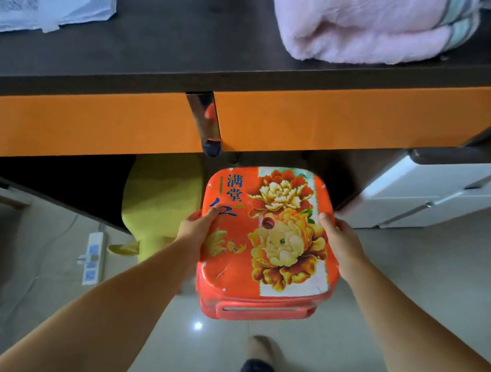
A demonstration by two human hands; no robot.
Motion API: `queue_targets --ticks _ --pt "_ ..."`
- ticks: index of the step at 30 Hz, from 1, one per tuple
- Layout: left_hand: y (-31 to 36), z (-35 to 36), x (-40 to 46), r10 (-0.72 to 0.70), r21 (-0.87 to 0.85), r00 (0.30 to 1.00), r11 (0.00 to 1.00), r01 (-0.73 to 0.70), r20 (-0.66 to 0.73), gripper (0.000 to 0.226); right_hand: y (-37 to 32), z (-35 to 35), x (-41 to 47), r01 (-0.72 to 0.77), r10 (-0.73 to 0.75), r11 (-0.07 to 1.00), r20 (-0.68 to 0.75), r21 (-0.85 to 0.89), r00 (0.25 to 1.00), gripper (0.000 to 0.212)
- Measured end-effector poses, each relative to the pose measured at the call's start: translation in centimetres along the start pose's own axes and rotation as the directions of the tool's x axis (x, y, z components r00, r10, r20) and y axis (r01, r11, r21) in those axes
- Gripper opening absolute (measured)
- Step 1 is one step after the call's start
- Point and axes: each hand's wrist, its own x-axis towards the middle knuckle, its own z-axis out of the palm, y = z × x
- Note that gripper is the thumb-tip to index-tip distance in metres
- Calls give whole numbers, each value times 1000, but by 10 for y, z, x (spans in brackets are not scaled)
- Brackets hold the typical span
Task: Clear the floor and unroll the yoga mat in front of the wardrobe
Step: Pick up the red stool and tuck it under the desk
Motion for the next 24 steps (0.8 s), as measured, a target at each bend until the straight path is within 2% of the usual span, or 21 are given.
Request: queue_targets --ticks 7,14,24 --pt "25 42 84 181 39 976 983 -178 -121 31 -19 28 100 104 -115 989 -102 -109 988 52" --pt "37 63 144 231 58 963 973 -225 -138 49 -17 55 162 117 -136 980 -116 -161 984 57" --pt "11 63 162 159 -15 978 987 -163 -134 56 -6 63 181 113 -126 982 -81 -150 989 58"
